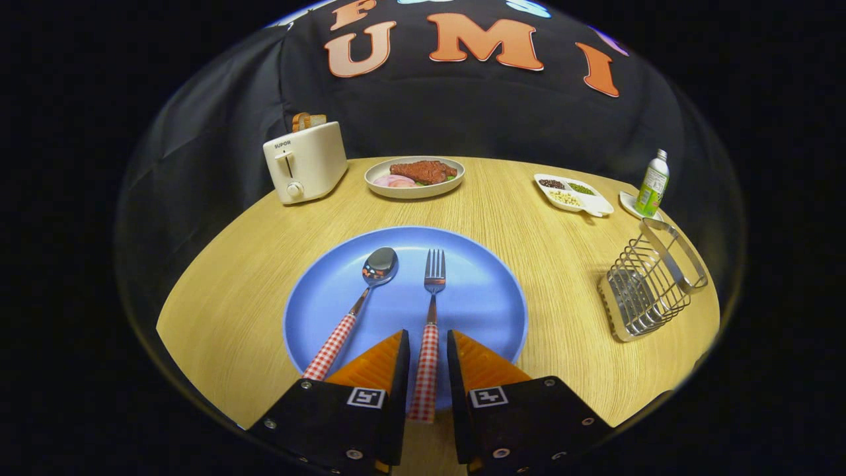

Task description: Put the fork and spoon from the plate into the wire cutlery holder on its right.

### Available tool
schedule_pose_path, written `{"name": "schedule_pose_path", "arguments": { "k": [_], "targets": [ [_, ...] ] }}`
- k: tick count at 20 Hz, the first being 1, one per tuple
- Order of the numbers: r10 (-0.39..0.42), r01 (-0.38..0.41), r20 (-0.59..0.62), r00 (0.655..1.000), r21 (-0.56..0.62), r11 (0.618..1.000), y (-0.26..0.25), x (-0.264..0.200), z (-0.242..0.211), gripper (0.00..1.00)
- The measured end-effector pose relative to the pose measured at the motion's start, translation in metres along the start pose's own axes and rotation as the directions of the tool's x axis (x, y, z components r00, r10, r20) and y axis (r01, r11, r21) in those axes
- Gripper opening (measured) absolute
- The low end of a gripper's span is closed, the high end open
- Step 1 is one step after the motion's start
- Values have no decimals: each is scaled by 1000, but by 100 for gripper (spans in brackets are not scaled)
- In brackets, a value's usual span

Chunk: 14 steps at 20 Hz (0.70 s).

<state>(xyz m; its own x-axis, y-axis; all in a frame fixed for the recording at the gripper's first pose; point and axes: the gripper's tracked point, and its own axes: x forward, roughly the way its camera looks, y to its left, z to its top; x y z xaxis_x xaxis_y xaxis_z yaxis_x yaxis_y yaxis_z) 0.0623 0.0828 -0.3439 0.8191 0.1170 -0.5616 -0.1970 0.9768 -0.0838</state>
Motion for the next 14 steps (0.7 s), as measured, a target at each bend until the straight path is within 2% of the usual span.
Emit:
{"name": "schedule_pose_path", "arguments": {
  "k": [1,2,4,9,14],
  "targets": [
    [-5,5,-4,1000,3,1000,-1,-2,-1,32],
    [-3,3,-3,1000,14,1000,-2,2,0,21],
    [3,-3,-8,1000,36,999,-1,0,1,13],
    [17,-17,1,1000,49,999,-13,-27,26,10],
    [20,-20,-11,1000,68,997,-54,-67,60,10]
  ]
}}
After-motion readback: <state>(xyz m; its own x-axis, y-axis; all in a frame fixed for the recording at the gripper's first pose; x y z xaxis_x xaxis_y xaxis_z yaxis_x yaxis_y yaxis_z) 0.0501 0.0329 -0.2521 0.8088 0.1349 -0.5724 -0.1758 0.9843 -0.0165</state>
